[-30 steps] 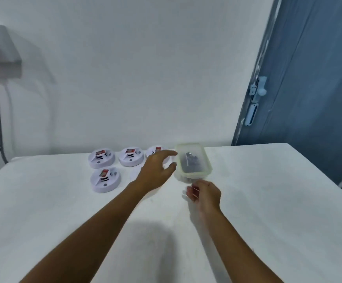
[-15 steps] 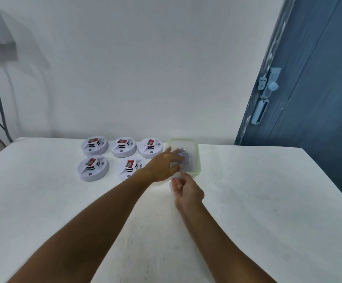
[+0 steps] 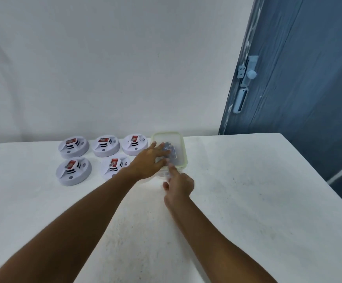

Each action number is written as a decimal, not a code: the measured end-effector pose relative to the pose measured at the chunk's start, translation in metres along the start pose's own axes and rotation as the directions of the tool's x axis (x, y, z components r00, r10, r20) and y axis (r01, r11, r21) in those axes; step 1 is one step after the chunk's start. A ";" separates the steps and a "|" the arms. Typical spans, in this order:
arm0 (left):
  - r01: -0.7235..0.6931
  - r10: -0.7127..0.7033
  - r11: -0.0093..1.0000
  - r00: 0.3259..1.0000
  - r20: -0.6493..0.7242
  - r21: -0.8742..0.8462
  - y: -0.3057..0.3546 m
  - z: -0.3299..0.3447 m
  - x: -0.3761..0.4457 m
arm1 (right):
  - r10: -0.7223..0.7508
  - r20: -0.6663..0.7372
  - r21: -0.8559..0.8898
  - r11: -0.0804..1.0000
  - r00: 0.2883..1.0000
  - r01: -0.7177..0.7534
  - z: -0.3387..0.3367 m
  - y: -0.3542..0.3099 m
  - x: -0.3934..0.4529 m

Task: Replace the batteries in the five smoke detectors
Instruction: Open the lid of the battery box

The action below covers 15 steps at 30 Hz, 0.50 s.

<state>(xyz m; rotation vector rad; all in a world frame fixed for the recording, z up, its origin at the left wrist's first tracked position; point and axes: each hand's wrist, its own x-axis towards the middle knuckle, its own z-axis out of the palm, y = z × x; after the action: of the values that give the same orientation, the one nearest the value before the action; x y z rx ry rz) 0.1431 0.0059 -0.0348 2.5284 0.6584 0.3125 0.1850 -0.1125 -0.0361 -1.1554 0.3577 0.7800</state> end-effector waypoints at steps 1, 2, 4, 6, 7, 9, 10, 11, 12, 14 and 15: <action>-0.003 0.003 1.000 1.000 -0.002 -0.005 0.001 0.001 -0.001 | -0.112 -0.035 -0.041 0.993 0.993 0.111 -0.004 -0.005 0.001; 0.000 0.000 1.000 1.000 -0.003 -0.016 0.001 0.002 -0.002 | -0.279 -0.054 -0.091 0.958 0.959 0.274 -0.009 -0.012 0.003; -0.013 0.013 1.000 1.000 -0.013 0.010 0.003 0.005 -0.005 | -0.616 0.034 -0.252 0.757 0.787 0.603 -0.012 -0.033 0.012; 0.005 0.006 0.990 0.997 -0.078 0.141 0.004 0.007 -0.010 | -0.717 0.264 -0.440 0.506 0.646 0.742 0.002 -0.057 0.033; 0.017 0.009 0.980 0.991 -0.130 0.198 0.005 0.011 -0.013 | -0.686 0.402 -0.516 0.378 0.607 0.769 0.012 -0.066 0.046; -0.005 0.049 0.965 0.985 -0.164 0.261 0.011 0.016 -0.021 | -0.515 0.657 -0.585 0.112 0.551 0.803 0.040 -0.080 0.071; -0.023 0.077 0.959 0.980 -0.182 0.283 0.016 0.024 -0.026 | -0.399 0.745 -0.588 -0.015 0.535 0.809 0.051 -0.083 0.081; -0.020 0.080 0.952 0.979 -0.187 0.306 0.020 0.026 -0.030 | -0.282 0.808 -0.570 -0.149 0.518 0.808 0.066 -0.085 0.088; 0.003 0.058 0.948 0.982 -0.182 0.319 0.024 0.032 -0.034 | -0.164 0.841 -0.542 -0.282 0.516 0.792 0.075 -0.084 0.093; 0.074 -0.027 0.940 0.990 -0.142 0.334 0.023 0.034 -0.039 | 0.032 0.846 -0.456 -0.473 0.532 0.754 0.090 -0.081 0.093; 0.085 -0.038 0.934 0.990 -0.139 0.346 0.020 0.032 -0.040 | 0.094 0.831 -0.428 -0.524 0.549 0.737 0.095 -0.077 0.091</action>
<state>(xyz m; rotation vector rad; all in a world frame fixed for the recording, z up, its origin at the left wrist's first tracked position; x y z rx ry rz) 0.1274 -0.0430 -0.0551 2.8362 0.9141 0.3675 0.2908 -0.0069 -0.0040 -2.3090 -1.8545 0.3559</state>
